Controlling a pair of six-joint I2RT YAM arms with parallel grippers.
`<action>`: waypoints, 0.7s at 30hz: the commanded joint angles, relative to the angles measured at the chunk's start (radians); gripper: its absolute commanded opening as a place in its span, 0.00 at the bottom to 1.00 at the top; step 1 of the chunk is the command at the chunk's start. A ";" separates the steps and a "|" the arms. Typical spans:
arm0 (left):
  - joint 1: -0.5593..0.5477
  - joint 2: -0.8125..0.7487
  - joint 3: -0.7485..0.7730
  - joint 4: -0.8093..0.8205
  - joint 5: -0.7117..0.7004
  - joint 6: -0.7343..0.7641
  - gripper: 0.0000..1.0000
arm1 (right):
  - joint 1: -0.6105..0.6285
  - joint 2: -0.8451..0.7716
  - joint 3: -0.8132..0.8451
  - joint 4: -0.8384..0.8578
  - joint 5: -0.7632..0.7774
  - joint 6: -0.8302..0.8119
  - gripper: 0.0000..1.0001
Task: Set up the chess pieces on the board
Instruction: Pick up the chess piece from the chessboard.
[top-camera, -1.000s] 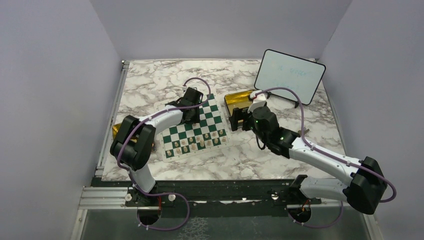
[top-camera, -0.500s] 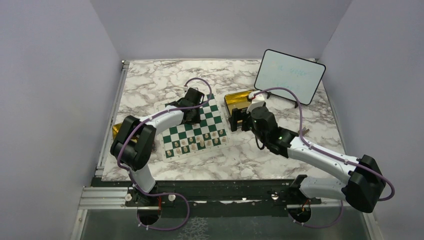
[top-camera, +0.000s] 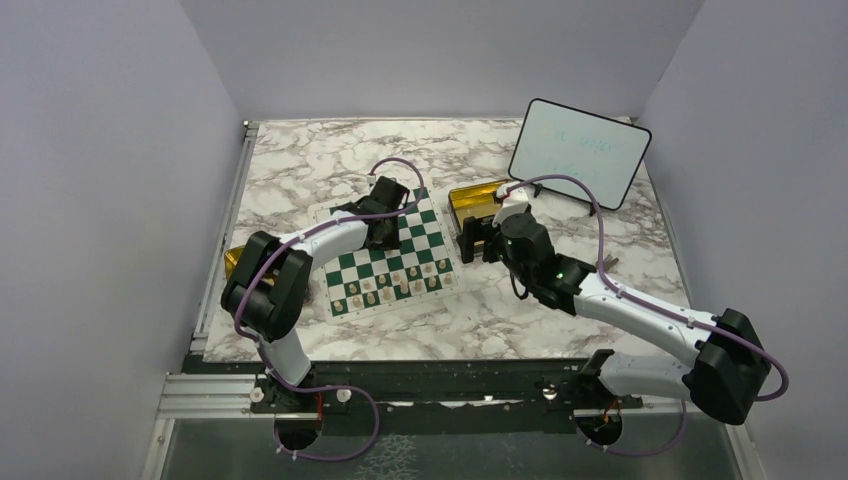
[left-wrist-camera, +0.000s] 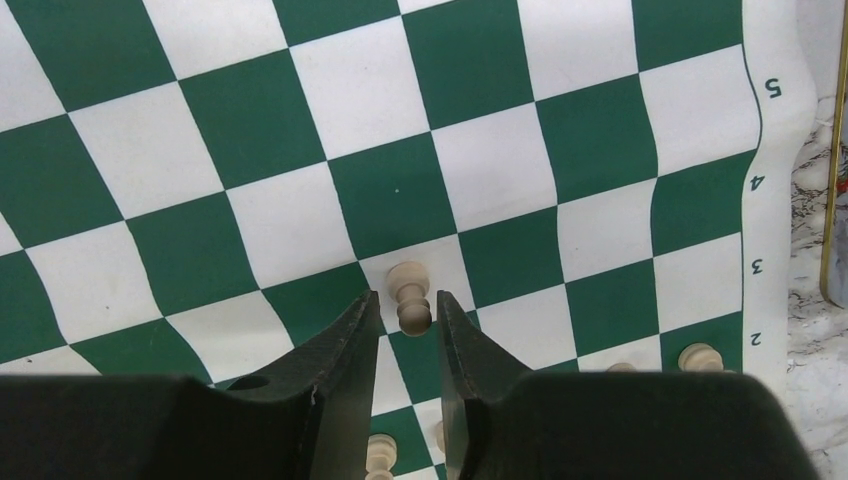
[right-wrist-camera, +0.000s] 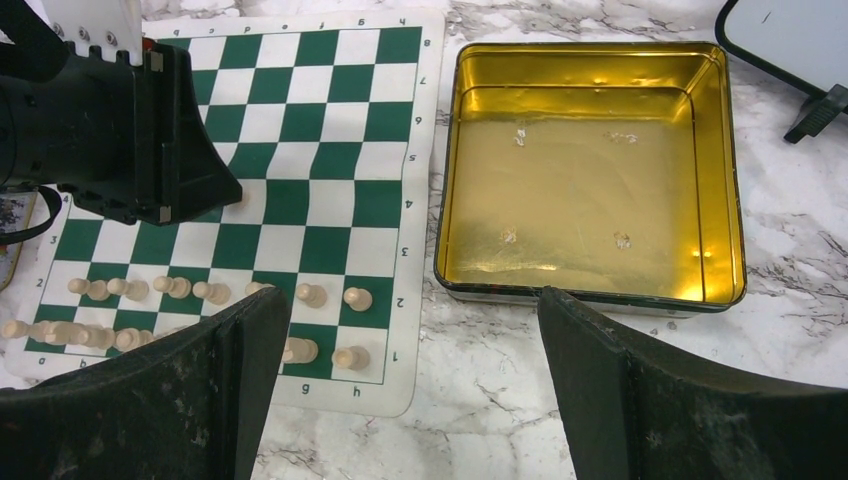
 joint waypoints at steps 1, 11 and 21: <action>-0.006 -0.001 0.025 -0.009 0.008 -0.009 0.27 | 0.006 0.009 -0.005 0.008 0.020 0.009 1.00; -0.007 -0.026 0.034 -0.042 0.000 0.002 0.19 | 0.006 0.010 -0.015 0.010 0.015 0.016 1.00; -0.003 -0.099 0.047 -0.139 -0.013 0.015 0.18 | 0.006 0.034 -0.010 -0.004 0.004 0.020 1.00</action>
